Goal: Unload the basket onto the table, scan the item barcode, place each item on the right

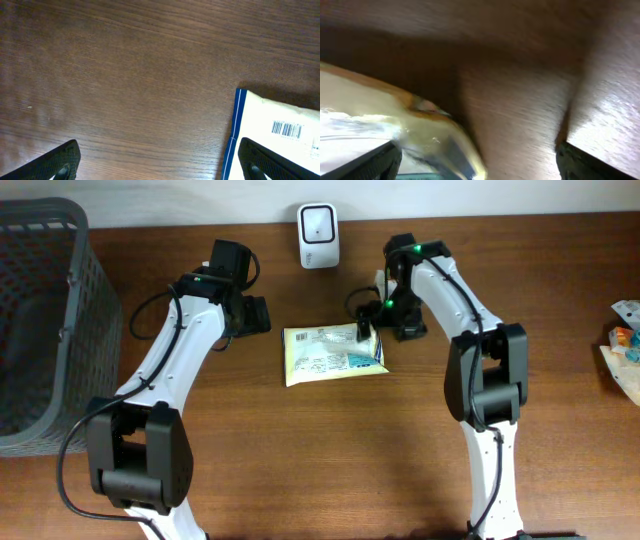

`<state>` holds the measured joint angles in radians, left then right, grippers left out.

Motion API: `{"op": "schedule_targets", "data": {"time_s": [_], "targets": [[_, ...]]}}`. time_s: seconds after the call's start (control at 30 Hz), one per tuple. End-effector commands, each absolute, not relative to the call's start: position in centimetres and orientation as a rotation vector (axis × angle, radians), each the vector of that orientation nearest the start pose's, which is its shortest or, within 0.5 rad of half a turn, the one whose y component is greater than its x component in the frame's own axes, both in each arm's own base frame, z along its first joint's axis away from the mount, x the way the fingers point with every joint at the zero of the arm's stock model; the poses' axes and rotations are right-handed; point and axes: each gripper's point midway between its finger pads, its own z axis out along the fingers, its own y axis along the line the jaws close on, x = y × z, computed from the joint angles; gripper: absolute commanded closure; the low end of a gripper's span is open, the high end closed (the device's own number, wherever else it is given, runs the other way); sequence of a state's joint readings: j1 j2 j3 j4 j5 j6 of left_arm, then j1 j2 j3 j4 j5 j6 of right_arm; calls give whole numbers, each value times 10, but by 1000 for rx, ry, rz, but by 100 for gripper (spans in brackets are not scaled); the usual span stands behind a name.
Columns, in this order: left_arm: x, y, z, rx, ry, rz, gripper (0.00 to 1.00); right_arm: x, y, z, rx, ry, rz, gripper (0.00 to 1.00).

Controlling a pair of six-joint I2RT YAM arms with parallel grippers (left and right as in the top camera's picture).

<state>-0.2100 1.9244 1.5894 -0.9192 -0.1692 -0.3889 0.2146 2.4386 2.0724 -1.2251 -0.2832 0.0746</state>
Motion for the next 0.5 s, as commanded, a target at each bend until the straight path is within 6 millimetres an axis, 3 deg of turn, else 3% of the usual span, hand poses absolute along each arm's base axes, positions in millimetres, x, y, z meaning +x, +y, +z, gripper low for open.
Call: {"op": "schedule_targets", "data": {"time_s": [0.0, 0.13, 0.3, 0.43, 0.47], "targets": [[434, -61, 108, -277, 2772, 107, 1, 448, 167, 10, -331, 3105, 490, 1], [434, -61, 108, -277, 2772, 107, 1, 454, 177, 9, -363, 3064, 497, 1], [434, -61, 108, -277, 2772, 107, 1, 444, 192, -8, -411, 3062, 523, 8], [434, -61, 108, -277, 2772, 107, 1, 440, 199, -20, -428, 3055, 525, 39], [434, -61, 108, -277, 2772, 107, 1, 440, 201, -21, -429, 3052, 525, 52]]}}
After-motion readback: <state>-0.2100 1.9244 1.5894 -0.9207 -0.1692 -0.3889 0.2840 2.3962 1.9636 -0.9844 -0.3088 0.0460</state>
